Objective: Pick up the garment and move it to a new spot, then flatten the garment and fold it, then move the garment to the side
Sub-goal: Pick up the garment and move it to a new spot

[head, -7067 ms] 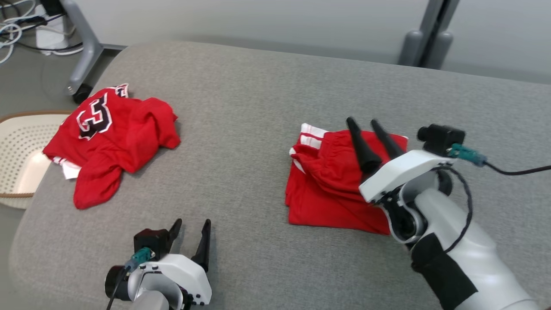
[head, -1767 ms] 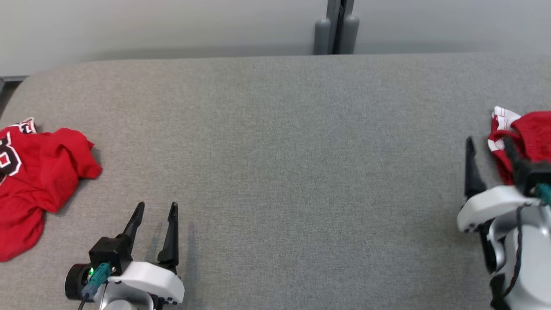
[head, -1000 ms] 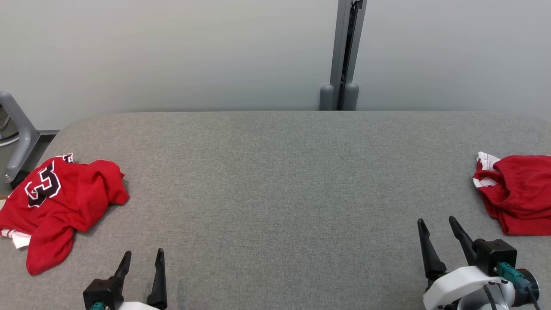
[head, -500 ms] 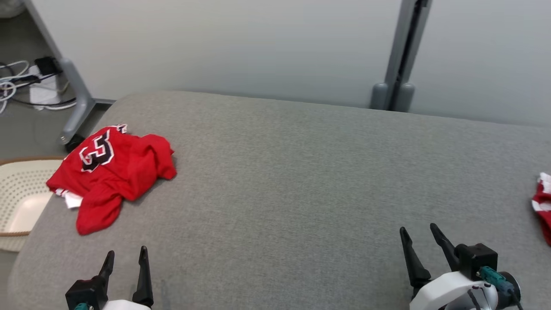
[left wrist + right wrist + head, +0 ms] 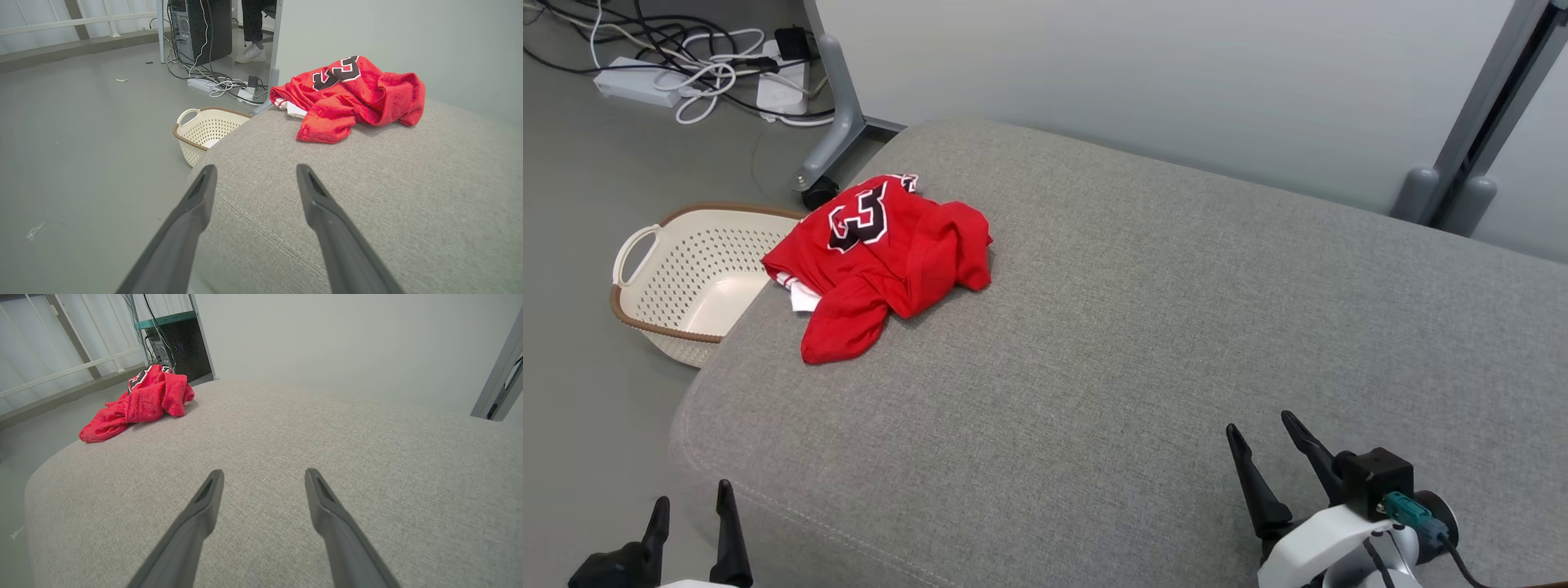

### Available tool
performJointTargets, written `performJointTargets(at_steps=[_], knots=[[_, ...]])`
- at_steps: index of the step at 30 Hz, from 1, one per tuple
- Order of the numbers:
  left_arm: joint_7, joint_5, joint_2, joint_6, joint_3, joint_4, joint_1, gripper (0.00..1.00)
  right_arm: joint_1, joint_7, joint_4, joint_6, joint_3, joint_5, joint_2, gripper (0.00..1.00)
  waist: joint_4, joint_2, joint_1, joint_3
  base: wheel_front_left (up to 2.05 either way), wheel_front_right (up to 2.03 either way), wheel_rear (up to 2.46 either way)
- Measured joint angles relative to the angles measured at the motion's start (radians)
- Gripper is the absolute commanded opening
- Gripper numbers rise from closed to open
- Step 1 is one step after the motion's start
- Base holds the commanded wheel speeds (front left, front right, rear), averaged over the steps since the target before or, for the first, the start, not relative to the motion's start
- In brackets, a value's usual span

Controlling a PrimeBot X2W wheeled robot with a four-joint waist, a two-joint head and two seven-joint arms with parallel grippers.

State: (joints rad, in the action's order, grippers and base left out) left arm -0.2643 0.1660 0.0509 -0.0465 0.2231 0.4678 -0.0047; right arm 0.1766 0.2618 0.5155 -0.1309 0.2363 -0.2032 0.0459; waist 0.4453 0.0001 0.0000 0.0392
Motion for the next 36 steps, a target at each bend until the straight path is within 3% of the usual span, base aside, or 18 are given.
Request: performJointTargets(at_steps=[11,17,26,31,36], knots=[[0.0,0.053,0.001,-0.057,0.058,0.067,-0.117,1.0,0.062,0.0,-0.011,0.0,0.012,0.052,0.001,1.0,-0.027,0.0,0.0,0.092,0.0,0.0,0.0],[0.0,0.052,0.084,-0.077,0.025,0.129,-0.288,1.0,0.106,0.0,-0.036,0.0,-0.007,0.108,0.001,1.0,-0.068,0.0,0.0,0.169,0.0,0.0,0.0],[0.006,0.247,0.218,-0.083,-0.197,0.324,-0.57,1.0,0.177,0.0,-0.082,0.0,-0.031,0.161,0.001,1.0,-0.159,0.0,0.0,0.293,0.0,0.0,0.0],[0.037,0.389,0.276,-0.083,-0.354,0.371,-0.642,1.0,0.19,0.0,-0.098,0.0,-0.046,0.179,0.001,1.0,-0.21,0.0,0.0,0.337,0.0,0.0,0.0],[0.063,0.49,0.323,-0.083,-0.443,0.434,-0.678,1.0,0.204,0.003,-0.115,0.0,-0.069,0.187,0.0,1.0,-0.254,-0.0001,0.0,0.374,0.0,0.0,0.0]])
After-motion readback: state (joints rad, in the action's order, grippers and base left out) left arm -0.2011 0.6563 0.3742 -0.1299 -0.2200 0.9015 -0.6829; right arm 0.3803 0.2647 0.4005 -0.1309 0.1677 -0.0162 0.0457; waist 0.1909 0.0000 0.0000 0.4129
